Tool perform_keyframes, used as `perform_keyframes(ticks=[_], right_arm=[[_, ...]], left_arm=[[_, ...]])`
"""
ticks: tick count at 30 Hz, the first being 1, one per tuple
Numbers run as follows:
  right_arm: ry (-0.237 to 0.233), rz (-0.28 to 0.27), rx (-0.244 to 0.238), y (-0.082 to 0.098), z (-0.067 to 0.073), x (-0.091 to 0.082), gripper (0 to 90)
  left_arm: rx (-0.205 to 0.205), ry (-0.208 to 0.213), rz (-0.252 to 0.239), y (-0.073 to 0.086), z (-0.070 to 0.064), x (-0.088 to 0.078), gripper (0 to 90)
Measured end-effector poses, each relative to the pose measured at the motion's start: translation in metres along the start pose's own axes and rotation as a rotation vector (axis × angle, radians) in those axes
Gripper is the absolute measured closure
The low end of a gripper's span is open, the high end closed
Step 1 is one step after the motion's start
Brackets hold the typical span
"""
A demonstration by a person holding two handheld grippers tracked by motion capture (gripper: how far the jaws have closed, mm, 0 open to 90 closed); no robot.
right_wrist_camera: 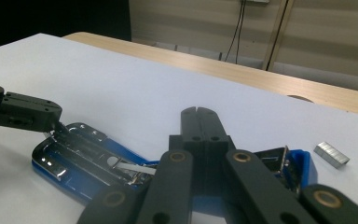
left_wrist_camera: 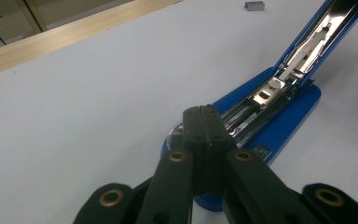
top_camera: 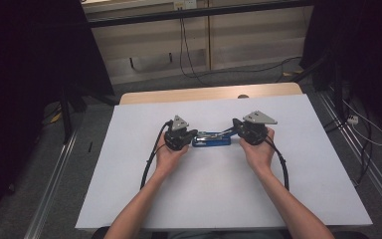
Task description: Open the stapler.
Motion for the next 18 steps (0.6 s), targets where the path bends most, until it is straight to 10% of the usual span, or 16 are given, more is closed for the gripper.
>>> perform_keyframes(ticks=[18], right_arm=[[-0.019,0.038,-0.058,0.008,-0.016,-0.008,90.0]], left_arm=[[0.008,-0.005,0.002,0.000,0.000,0.000,90.0]])
Point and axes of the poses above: each handheld gripper's, and its own axes: x roughly forward along the jaws, y roughly out of its underside, z roughly to its left, the point moved 7 cm from there along x, roughly forward along the jaws, and after that the axes turned 11 degrees about y, right-handed, at the moved point
